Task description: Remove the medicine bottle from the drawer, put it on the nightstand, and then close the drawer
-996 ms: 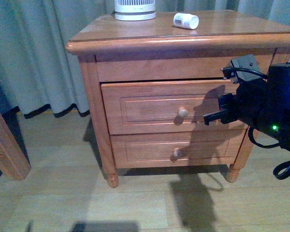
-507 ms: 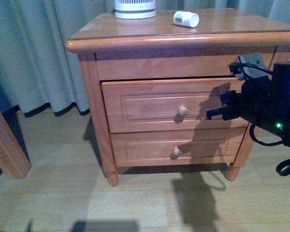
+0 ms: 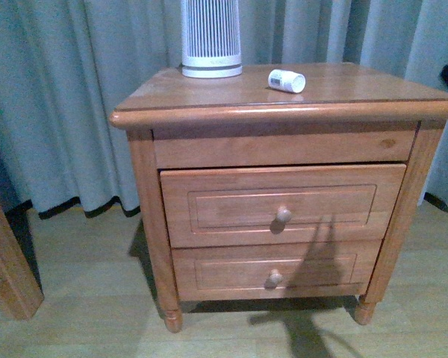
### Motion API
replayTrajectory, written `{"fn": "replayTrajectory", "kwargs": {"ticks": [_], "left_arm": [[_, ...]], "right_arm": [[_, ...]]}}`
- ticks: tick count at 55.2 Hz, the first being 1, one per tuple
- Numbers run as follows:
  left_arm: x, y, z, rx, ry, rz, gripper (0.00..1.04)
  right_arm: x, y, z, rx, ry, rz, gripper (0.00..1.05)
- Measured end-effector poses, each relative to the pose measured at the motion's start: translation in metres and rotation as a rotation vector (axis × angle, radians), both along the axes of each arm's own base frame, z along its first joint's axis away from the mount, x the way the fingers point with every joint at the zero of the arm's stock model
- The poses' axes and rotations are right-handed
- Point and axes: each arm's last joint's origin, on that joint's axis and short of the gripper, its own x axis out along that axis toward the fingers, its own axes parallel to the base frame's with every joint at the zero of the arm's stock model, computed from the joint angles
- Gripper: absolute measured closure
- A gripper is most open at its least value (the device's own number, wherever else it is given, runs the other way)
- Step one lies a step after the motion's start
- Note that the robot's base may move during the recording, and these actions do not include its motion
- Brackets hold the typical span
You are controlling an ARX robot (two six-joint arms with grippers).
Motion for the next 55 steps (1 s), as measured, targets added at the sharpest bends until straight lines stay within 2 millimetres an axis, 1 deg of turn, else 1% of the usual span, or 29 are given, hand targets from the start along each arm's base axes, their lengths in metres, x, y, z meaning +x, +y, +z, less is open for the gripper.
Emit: {"fn": "replayTrajectory", "kwargs": {"ticks": [4,5,9,10,15,23,29,31,38,41,55], "left_arm": [[0.0,0.0,0.0,0.0,0.0,0.0,0.07],[0.0,0.0,0.0,0.0,0.0,0.0,0.07],[0.0,0.0,0.0,0.0,0.0,0.0,0.07],[0.0,0.0,0.0,0.0,0.0,0.0,0.07],[0.0,0.0,0.0,0.0,0.0,0.0,0.07],[0.0,0.0,0.0,0.0,0.0,0.0,0.07],[0.0,0.0,0.0,0.0,0.0,0.0,0.07],[0.0,0.0,0.0,0.0,0.0,0.0,0.07],[0.0,0.0,0.0,0.0,0.0,0.0,0.07],[0.0,0.0,0.0,0.0,0.0,0.0,0.07],[0.0,0.0,0.0,0.0,0.0,0.0,0.07]], "right_arm": [[-0.022,-0.009,0.026,-0.006,-0.03,-0.019,0.82],[-0.024,-0.01,0.029,-0.006,-0.032,-0.023,0.82],[-0.046,-0.02,0.051,-0.015,-0.039,-0.068,0.82],[-0.049,-0.021,0.053,-0.014,-0.037,-0.072,0.82],[-0.076,-0.032,0.07,-0.012,-0.002,-0.097,0.82],[-0.118,-0.038,0.085,0.024,0.07,-0.079,0.82],[-0.145,-0.038,0.089,0.055,0.112,-0.052,0.82],[-0.154,-0.039,0.089,0.062,0.125,-0.066,0.82],[-0.177,-0.039,0.088,0.102,0.159,-0.07,0.82],[-0.181,-0.038,0.088,0.113,0.161,-0.074,0.82],[-0.185,-0.034,0.088,0.089,0.175,-0.087,0.82]]}}
